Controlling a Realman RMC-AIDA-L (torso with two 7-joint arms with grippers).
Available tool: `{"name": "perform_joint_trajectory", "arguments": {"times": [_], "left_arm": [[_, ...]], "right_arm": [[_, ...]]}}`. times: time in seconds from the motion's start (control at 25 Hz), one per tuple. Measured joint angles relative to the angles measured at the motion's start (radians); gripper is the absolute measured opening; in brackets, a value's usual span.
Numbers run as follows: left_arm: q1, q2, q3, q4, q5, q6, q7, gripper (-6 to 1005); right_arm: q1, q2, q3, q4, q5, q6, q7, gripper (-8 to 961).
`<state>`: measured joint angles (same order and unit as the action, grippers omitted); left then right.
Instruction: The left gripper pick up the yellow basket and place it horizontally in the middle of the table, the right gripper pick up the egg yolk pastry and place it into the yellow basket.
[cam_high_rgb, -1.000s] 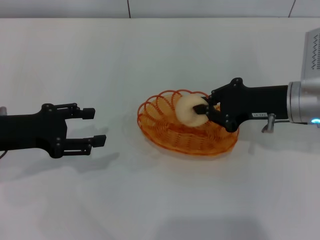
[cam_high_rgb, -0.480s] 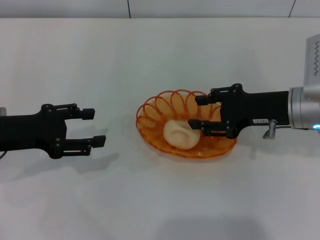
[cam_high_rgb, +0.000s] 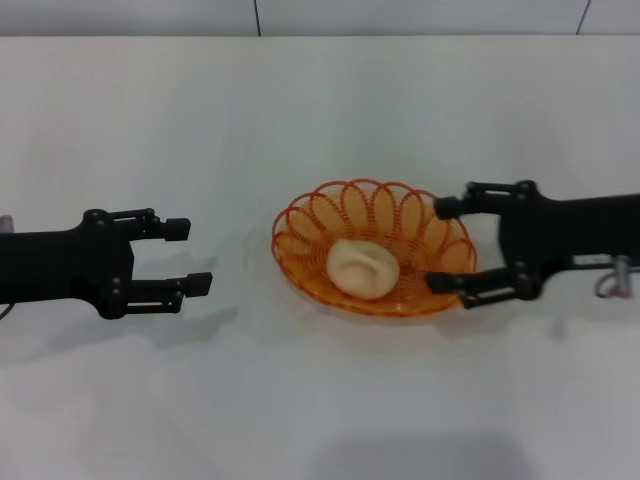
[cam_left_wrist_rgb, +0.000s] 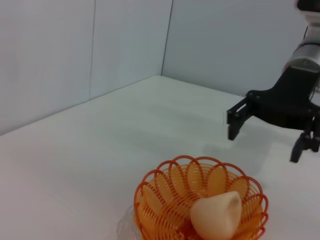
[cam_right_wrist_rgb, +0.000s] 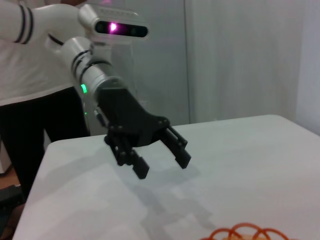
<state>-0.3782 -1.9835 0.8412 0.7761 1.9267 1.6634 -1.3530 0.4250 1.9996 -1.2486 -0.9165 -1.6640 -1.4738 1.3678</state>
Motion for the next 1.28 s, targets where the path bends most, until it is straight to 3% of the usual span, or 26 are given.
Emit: {"name": "perform_joint_trajectory", "arguments": {"times": [0.04, 0.32, 0.52, 1.28], "left_arm": [[0.000, 0.000, 0.000, 0.000, 0.000, 0.000, 0.000, 757], [-0.001, 0.004, 0.002, 0.000, 0.000, 0.001, 0.000, 757], [-0.003, 0.007, 0.002, 0.001, 0.000, 0.013, 0.000, 757], [-0.025, 0.011, 0.007, -0.001, 0.028, 0.039, -0.024, 757]], "right_arm": [[-0.004, -0.001, 0.026, 0.000, -0.016, -0.025, -0.005, 853], [-0.054, -0.014, 0.136, -0.006, -0.094, -0.154, -0.093, 873], [-0.073, -0.024, 0.144, 0.008, -0.095, -0.163, -0.133, 873], [-0.071, -0.021, 0.187, 0.051, -0.096, -0.147, -0.159, 873]]}}
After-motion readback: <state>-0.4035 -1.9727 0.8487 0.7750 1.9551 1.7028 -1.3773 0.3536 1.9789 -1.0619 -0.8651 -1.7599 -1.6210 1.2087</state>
